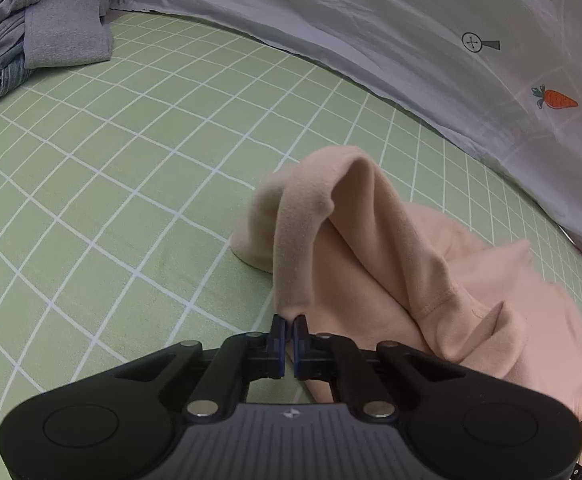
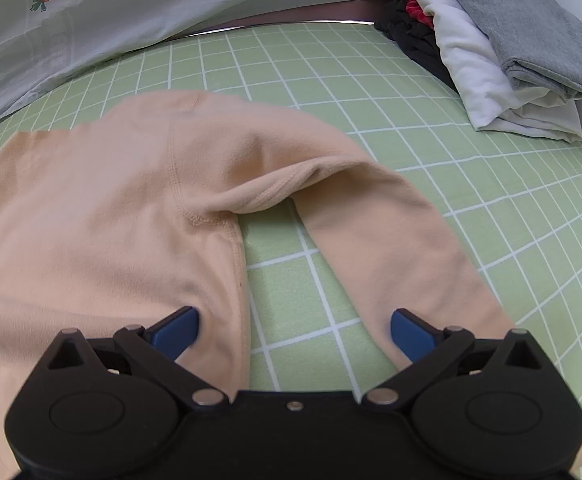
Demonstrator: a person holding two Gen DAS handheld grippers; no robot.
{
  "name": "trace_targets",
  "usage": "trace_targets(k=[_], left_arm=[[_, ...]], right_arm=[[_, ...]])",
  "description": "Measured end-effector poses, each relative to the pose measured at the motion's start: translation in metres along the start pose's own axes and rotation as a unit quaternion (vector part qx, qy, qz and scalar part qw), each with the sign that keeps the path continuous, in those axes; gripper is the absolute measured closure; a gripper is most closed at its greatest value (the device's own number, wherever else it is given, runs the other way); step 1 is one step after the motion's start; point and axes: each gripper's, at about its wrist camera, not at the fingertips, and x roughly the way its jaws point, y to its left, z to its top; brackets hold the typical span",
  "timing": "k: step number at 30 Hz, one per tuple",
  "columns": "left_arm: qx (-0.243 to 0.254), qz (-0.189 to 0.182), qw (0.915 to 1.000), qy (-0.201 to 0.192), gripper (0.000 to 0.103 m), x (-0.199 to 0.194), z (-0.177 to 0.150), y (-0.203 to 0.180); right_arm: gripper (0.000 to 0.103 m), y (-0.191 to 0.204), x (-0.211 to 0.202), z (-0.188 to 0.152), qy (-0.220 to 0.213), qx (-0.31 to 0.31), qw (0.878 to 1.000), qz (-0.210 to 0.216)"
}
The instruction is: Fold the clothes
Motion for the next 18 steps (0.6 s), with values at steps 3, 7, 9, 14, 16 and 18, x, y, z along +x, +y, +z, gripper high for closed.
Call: trace_targets(k=[3, 7, 9, 14, 16, 18], left_arm=[[0.029, 0.029, 0.9988, -0.025, 0.102, -0.009, 0.007, 0.004], [0.042, 0.089, 0.9924, -0.074, 0.102, -0.028, 0.028, 0.021], [0.052, 0.138, 0.9824, -0.114, 0.102, -0.041, 0.043, 0.03], [0.012, 0.129, 0.9822, -0.136, 0.09, -0.063, 0.069, 0.059], [-0.038, 0.112, 0.9872, -0.107, 0.075, -0.058, 0.064, 0.07], [-0.094, 0.09, 0.9882, -0.081, 0.074, -0.053, 0.056, 0.081]], right_arm=[[0.0, 0.001, 0.0, 0.001, 0.001, -0.004, 1.0, -0.002], [0.0, 0.0, 0.0, 0.002, 0.005, -0.006, 1.0, 0.001], [0.0, -0.001, 0.001, 0.002, 0.005, -0.005, 1.0, 0.002], [0.0, -0.001, 0.001, 0.001, 0.004, -0.003, 1.0, 0.003], [0.0, 0.0, 0.0, 0.001, 0.003, -0.001, 1.0, 0.003], [0.0, 0.0, 0.0, 0.0, 0.003, 0.001, 1.0, 0.002]])
